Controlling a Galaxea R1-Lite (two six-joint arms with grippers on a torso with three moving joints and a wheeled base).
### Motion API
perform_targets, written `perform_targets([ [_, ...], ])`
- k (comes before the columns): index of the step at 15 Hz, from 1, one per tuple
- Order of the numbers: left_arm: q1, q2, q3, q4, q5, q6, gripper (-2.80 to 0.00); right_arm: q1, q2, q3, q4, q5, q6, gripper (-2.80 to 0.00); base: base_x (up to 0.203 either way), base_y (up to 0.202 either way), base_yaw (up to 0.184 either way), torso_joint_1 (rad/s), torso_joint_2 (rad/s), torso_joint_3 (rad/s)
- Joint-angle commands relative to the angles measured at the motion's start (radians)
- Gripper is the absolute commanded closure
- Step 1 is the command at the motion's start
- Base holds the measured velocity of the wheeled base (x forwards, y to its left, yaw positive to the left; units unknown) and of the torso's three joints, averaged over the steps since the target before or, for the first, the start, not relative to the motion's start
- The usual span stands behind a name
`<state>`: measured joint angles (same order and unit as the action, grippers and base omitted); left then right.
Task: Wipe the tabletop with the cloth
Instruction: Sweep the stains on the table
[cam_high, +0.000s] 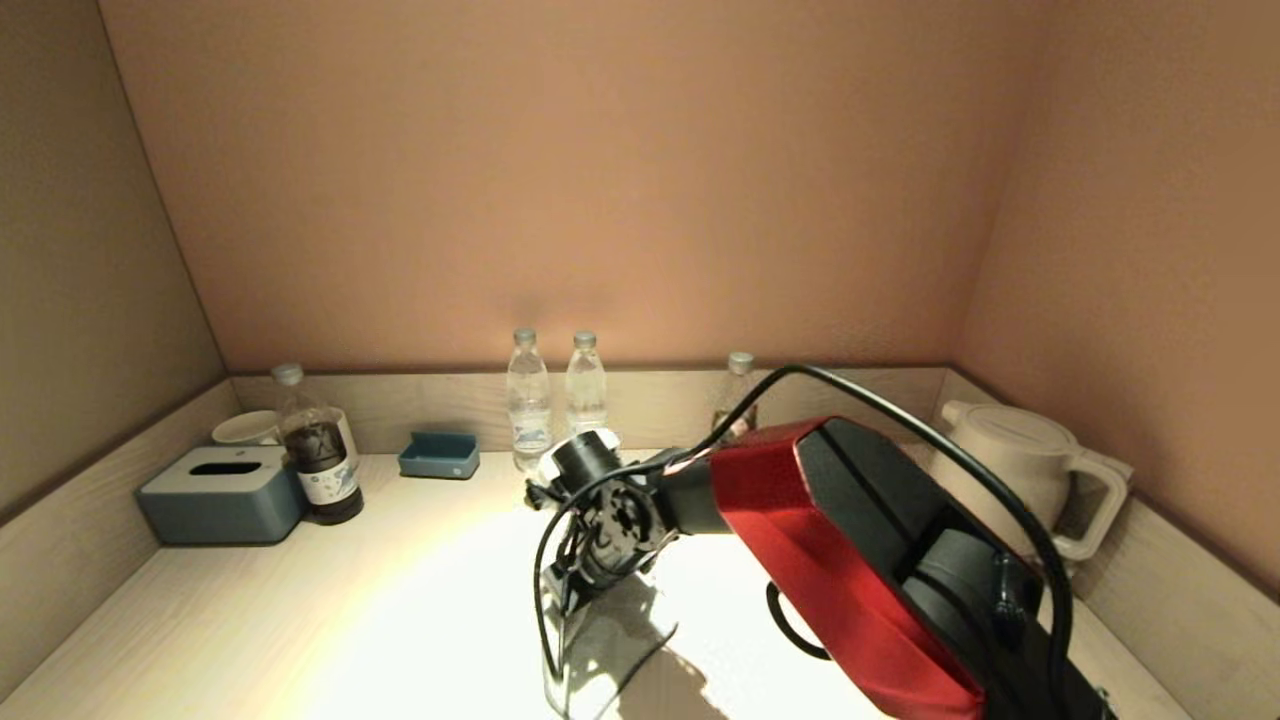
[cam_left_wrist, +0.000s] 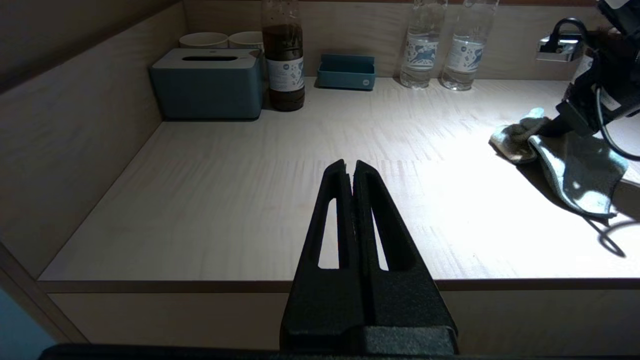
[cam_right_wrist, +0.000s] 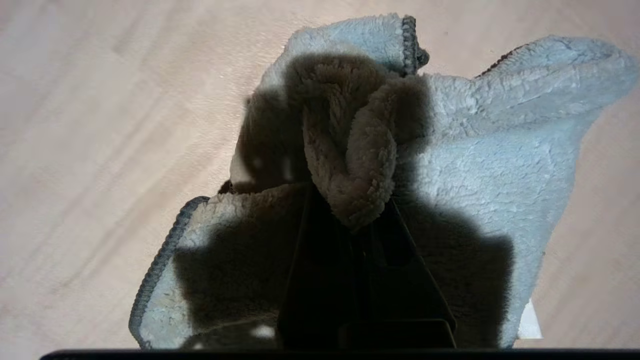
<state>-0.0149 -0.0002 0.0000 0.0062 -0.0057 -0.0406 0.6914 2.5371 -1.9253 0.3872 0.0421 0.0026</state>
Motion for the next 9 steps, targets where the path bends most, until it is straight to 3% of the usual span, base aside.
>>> perform_targets([
  [1,0.0,0.0,0.0,0.0,0.0,-0.001,0.0,-0.033,-0.017,0.002,0.061,0.002,0.016,0.0,0.0,0.0,0.0,0.0,0.0,0.0],
  [9,0.0,0.0,0.0,0.0,0.0,-0.001,0.0,-0.203,-0.104,0.121,0.09,0.016,0.019,0.0,0.0,0.0,0.0,0.0,0.0,0.0],
])
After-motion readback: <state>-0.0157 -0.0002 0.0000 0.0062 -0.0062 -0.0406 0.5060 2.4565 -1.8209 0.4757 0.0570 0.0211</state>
